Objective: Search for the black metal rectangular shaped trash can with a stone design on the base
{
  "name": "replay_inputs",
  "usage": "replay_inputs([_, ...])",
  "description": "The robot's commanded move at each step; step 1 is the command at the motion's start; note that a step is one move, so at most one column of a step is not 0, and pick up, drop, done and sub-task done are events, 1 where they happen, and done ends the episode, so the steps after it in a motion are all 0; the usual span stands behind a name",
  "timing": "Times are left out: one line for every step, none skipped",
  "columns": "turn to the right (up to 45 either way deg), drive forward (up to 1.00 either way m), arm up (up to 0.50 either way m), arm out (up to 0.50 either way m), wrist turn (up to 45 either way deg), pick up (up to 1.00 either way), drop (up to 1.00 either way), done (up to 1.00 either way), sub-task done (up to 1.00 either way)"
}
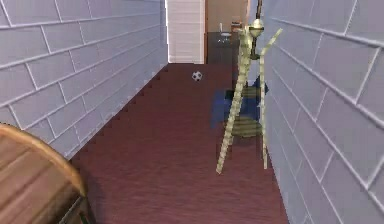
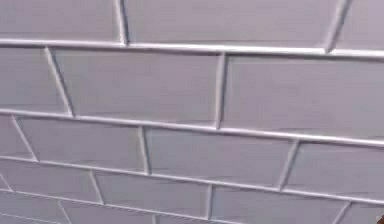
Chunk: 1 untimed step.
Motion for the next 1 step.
replay_inputs([0.0,0.80,0.00,0.00,0.0,0.00,0.00,0.00,0.00])
